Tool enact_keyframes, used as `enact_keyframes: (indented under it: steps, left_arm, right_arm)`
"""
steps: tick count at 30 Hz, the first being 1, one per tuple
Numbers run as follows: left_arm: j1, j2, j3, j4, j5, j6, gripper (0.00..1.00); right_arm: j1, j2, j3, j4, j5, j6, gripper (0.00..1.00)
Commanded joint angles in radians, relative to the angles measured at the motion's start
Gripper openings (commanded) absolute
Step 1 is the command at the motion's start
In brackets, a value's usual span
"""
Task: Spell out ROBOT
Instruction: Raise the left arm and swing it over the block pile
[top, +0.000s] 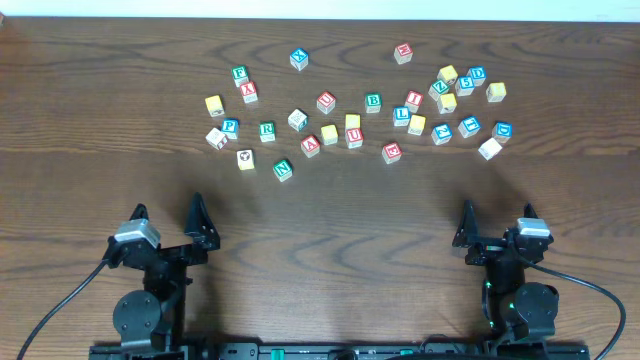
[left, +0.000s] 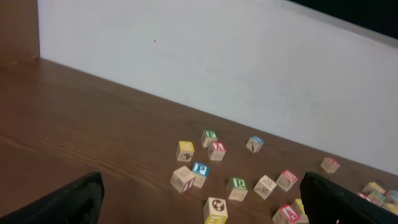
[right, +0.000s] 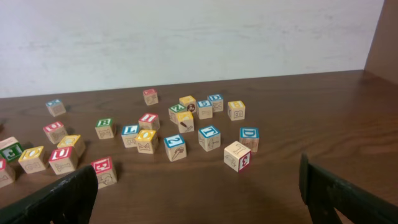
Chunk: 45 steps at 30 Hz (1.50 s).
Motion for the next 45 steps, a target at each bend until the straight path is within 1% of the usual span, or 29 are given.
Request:
enact_keyframes:
  steps: [1,4,8,12,14,17,21,27,30,33,45]
  left_arm:
    - [0.003,0.041,0.045,-0.040,0.014,0.017,0.99]
    - [0.003,0.125,0.100,-0.072,0.013,0.020,0.99]
    - [0.003,0.302,0.214,-0.085,0.015,0.037,0.99]
    - [0.003,0.516,0.357,-0.092,0.077,0.040,0.99]
    - [0.003,0.633,0.445,-0.126,0.115,0.039,0.99]
    - [0.003,0.785,0.577,-0.214,0.149,0.040,0.99]
    - [0.003,0.985,0.776,-0.395,0.169,0.041,0.99]
    - [0.003,1.210,1.042,-0.652,0.177,0.108,0.99]
    - [0.003,1.272,1.128,-0.735,0.177,0.134,0.99]
    - [0.003,1.306,1.178,-0.794,0.177,0.134,0.99]
    - [0.004,1.307,1.179,-0.795,0.177,0.123,0.99]
  right_arm:
    - [-0.008,-0.005,-0.001,-0.005,-0.005,0.012,0.99]
    - [-0.008,-0.005,-0.001,-0.005,-0.005,0.012,0.99]
    - [-0.008,-0.005,-0.001,-0.005,-0.005,0.012,0.99]
    - [-0.008,-0.005,-0.001,-0.005,-0.006,0.012,0.99]
    - [-0.008,-0.005,-0.001,-0.005,-0.005,0.012,0.99]
    - [-0.008,-0.005,-0.001,-0.005,-0.006,0.012,0.99]
    - [-0.008,-0.005,-0.001,-0.005,-0.005,0.012,0.99]
    - [-0.008,-0.005,-0.001,-0.005,-0.006,0.012,0.99]
    - [-0.008,-0.005,-0.001,-0.005,-0.006,0.012,0.99]
    - [-0.008,-0.005,-0.001,-0.005,-0.005,0.012,0.99]
    - [-0.008,-0.005,-0.001,-0.005,-0.005,0.012,0.99]
